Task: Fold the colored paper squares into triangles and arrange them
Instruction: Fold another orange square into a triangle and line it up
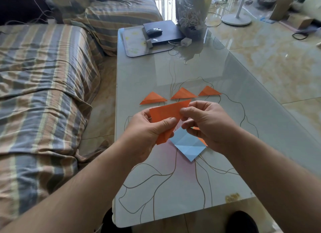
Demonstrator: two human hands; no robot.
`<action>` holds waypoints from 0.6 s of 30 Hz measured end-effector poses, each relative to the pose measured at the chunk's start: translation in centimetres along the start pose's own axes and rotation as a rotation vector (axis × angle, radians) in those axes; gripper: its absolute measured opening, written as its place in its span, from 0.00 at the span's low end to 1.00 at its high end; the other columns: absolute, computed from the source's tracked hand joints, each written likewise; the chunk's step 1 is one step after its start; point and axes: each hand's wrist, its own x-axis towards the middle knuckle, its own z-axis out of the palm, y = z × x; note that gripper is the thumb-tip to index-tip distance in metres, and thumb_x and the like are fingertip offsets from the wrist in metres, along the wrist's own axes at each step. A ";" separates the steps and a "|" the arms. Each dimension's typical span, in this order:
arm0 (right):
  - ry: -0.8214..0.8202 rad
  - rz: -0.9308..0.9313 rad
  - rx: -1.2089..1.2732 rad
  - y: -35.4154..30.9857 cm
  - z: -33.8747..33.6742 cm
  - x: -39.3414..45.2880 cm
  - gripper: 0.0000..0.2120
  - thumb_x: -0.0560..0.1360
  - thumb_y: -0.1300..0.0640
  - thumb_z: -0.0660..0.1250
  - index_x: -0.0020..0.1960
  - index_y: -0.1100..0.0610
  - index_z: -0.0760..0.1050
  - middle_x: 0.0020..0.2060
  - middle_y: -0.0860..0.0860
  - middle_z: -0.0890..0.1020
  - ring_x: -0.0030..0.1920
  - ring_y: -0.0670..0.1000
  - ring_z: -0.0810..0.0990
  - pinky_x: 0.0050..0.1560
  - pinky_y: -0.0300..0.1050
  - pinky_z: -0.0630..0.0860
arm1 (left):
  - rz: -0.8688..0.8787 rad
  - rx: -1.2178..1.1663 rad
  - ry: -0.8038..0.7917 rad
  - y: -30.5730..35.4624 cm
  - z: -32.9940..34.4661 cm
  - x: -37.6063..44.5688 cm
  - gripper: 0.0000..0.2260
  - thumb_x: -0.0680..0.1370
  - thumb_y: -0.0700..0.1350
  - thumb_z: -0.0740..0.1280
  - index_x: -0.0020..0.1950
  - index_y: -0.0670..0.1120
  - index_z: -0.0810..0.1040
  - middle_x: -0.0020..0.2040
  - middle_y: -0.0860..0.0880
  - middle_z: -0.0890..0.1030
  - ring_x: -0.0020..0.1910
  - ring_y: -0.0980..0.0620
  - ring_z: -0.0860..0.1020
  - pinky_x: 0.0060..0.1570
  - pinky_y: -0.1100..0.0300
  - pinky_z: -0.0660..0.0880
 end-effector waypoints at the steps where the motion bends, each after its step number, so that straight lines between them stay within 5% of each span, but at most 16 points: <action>1: 0.000 0.002 0.006 0.0 0.0 0.0 0.06 0.78 0.59 0.73 0.44 0.54 0.79 0.37 0.53 0.84 0.35 0.52 0.82 0.41 0.47 0.76 | -0.001 0.008 0.001 0.1 0.0 -0.1 0.29 0.62 0.46 0.81 0.61 0.46 0.79 0.53 0.41 0.86 0.46 0.43 0.87 0.53 0.46 0.84; 11: 0.070 -0.011 0.086 0.0 -0.4 0.3 0.04 0.79 0.59 0.73 0.45 0.55 0.80 0.38 0.53 0.84 0.34 0.52 0.82 0.38 0.46 0.77 | 0.039 0.100 0.014 0.3 0.2 -0.3 0.25 0.62 0.49 0.80 0.58 0.48 0.81 0.45 0.47 0.87 0.41 0.45 0.87 0.41 0.56 0.81; 18: 0.089 -0.008 0.122 -0.5 -0.4 0.1 0.05 0.80 0.58 0.71 0.46 0.56 0.80 0.37 0.53 0.83 0.34 0.53 0.81 0.40 0.47 0.76 | 0.019 0.085 -0.001 0.4 -0.1 -0.3 0.25 0.64 0.48 0.80 0.59 0.49 0.80 0.50 0.46 0.86 0.44 0.46 0.87 0.48 0.52 0.84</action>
